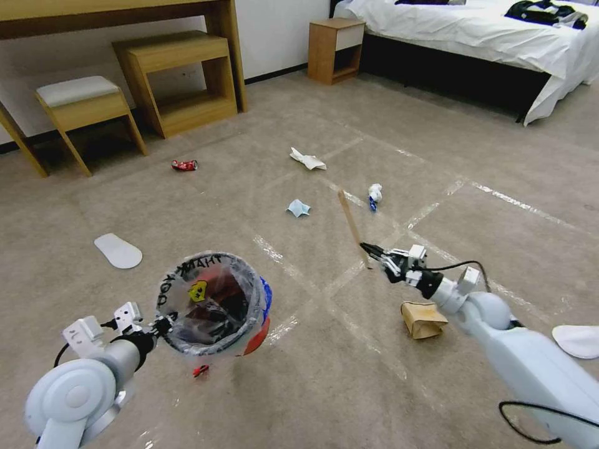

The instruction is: Pick up the trash bin and place the garbage on the floor into it.

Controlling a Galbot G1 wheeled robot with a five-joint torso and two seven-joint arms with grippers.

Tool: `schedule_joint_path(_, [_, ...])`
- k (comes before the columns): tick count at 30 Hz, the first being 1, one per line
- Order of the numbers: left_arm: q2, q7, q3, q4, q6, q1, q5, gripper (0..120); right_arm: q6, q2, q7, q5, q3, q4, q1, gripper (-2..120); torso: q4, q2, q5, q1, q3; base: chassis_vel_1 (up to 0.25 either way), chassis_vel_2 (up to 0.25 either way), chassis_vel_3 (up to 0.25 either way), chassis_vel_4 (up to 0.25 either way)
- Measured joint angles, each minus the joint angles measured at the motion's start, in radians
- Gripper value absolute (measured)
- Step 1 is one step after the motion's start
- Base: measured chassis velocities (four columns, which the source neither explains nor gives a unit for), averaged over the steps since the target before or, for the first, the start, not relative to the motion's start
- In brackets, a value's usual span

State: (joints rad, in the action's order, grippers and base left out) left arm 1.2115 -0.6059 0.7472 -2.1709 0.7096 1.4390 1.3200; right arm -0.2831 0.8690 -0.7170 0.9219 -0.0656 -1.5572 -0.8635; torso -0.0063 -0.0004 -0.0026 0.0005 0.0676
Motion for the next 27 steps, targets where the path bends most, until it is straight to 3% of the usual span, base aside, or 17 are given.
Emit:
schedule_joint_path(7, [-0.016, 0.027, -0.026, 0.020, -0.001, -0.019, -0.003, 0, 0.022, 0.103, 0.056, -0.021, 0.139, -0.087, 0.034, 0, -0.0001, 0.000, 0.0002, 0.000, 0.000, 0.000, 0.000, 0.000, 0.000])
schedule_joint_path(17, [0.019, 0.016, -0.009, 0.007, 0.002, 0.006, -0.009, 0, 0.019, 0.326, 0.073, -0.077, 0.384, -0.004, 0.153, 0, 0.0004, 0.000, 0.0001, 0.000, 0.000, 0.000, 0.000, 0.000, 0.000])
schedule_joint_path(27, [0.029, 0.016, -0.007, 0.022, 0.006, 0.017, -0.034, 0, 0.017, 0.324, 0.065, -0.074, 0.369, 0.004, 0.173, 0, 0.0000, 0.000, 0.0003, 0.000, 0.000, 0.000, 0.000, 0.000, 0.000])
